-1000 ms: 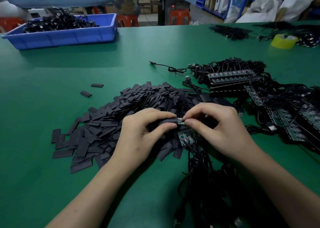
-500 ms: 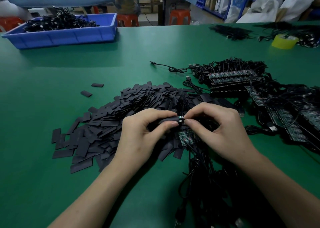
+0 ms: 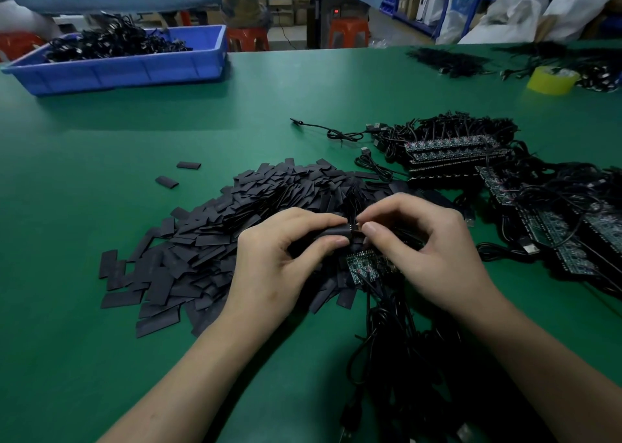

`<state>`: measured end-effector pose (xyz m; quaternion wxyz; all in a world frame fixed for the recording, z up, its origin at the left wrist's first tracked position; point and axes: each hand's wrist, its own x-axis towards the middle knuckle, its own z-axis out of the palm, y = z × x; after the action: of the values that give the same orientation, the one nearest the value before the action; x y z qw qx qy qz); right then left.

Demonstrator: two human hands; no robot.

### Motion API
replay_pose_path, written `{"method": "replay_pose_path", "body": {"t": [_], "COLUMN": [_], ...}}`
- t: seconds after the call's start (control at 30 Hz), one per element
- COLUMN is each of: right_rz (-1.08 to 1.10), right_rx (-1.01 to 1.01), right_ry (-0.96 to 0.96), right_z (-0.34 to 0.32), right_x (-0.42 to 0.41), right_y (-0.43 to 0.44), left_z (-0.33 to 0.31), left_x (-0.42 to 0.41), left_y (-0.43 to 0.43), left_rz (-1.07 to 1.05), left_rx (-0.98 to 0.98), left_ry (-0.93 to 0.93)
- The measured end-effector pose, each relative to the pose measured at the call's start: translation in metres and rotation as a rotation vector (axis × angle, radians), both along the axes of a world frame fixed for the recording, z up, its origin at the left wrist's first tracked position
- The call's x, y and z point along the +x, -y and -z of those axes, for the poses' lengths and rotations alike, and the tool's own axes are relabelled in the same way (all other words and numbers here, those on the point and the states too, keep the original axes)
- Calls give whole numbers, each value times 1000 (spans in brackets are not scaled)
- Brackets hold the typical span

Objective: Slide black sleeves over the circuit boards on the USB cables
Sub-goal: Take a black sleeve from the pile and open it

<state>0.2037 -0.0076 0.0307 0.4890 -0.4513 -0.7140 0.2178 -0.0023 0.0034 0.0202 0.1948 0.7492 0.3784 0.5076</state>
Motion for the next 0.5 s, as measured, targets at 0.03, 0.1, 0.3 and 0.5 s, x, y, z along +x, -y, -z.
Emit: {"method": "replay_pose_path", "body": {"t": [0.03,0.1,0.3,0.5], "right_rz": [-1,-41,-114,-160], "right_rx": [-33,-109,-207,-288], "right_ry": [-5,-51,-123,-172], "right_z": [1,2,2,1], "right_x": [0,-1,-2,-3], "right_y": [0,-1,-2,-3], "left_z": [-1,-1,2,4], "left_x": [0,0,-1,-3], "left_y": [1,1,1,0], "left_rz": [-6,-17,-28,-40], "left_rx": [16,45,114,171], "left_ry": [-7,-23,-68,-102]}}
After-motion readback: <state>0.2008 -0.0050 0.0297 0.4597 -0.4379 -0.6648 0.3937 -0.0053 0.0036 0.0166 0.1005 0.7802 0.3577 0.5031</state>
